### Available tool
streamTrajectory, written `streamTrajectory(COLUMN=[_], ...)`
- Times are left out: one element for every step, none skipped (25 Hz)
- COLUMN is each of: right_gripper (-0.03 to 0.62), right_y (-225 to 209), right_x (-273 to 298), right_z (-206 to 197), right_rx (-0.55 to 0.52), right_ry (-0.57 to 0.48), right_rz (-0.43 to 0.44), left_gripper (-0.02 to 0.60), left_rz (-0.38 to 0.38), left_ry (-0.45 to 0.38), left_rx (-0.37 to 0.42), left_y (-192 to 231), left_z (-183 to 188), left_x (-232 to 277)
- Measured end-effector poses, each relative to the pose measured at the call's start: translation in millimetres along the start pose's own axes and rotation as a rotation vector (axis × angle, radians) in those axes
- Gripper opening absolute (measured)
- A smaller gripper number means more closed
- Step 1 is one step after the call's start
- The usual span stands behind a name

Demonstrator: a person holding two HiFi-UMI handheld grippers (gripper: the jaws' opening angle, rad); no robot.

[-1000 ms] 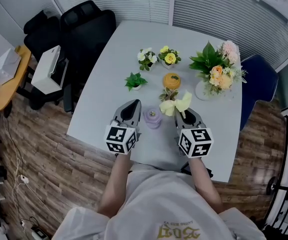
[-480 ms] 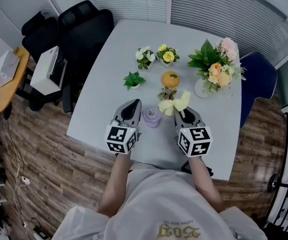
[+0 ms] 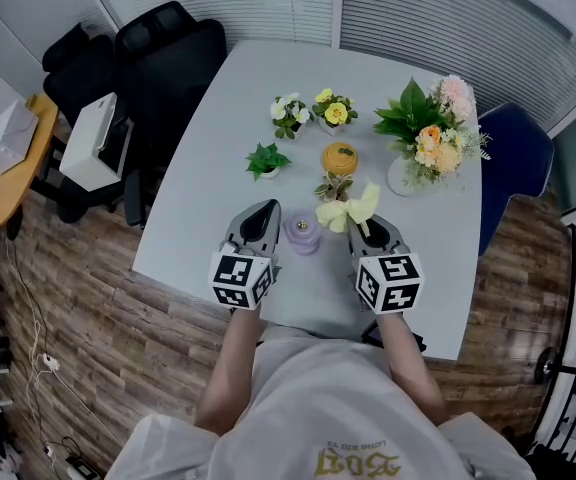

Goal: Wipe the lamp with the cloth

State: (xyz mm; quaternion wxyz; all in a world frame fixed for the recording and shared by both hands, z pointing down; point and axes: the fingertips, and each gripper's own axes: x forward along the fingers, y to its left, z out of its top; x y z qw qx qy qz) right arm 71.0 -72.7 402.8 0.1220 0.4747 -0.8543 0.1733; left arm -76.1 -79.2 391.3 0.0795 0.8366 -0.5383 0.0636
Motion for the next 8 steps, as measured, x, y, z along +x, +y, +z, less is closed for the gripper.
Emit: streamTrajectory(right_gripper=[0.052,0.052,0.052,0.052,0.052,0.052,0.052,0.052], right_y=[-1.1,-2.2,-3.2,-4.0,-4.7,-5.1,-5.4,-5.6], right_x=[-0.3,-0.7,-0.9,-1.1,-1.4,-1.6,-1.8,-1.9], right_z=[-0.5,-0.8,-0.9,-1.0,-1.1,-1.3,-1.4,-1.6], right_rx=[0.001,0.003,0.004,0.005,0.006,0.007,0.007,0.007], right_ry=[0.002,0.003,0.003,0.002,0.002,0.001,0.000,-0.001], right_rz=[-0.003,-0.005,-0.007,-0.007,-0.008,-0.008,-0.007,-0.007], left_gripper=[0.003,0.003,0.003,0.003,0.003,0.003,0.003,0.003], left_rz=[0.001,0.001,0.002,0.003,0.003,0.003,0.003,0.004], left_ry=[0.001,0.002,0.003,0.003,0.004,0.004,0.004,0.004], left_rx=[0.000,-0.001,-0.001,-0.001,-0.001,-0.001,-0.001,-0.001], left_y=[0.2,0.3,0.4,0.4,0.2,0.0,-0.2,-0.4], left_z=[-0.1,-0.2,-0.3,-0.5,-0.9,-1.2,-1.5,-1.7], left_x=[0.1,0.2,0.3,0.3,0.5,0.6,0.8,0.9])
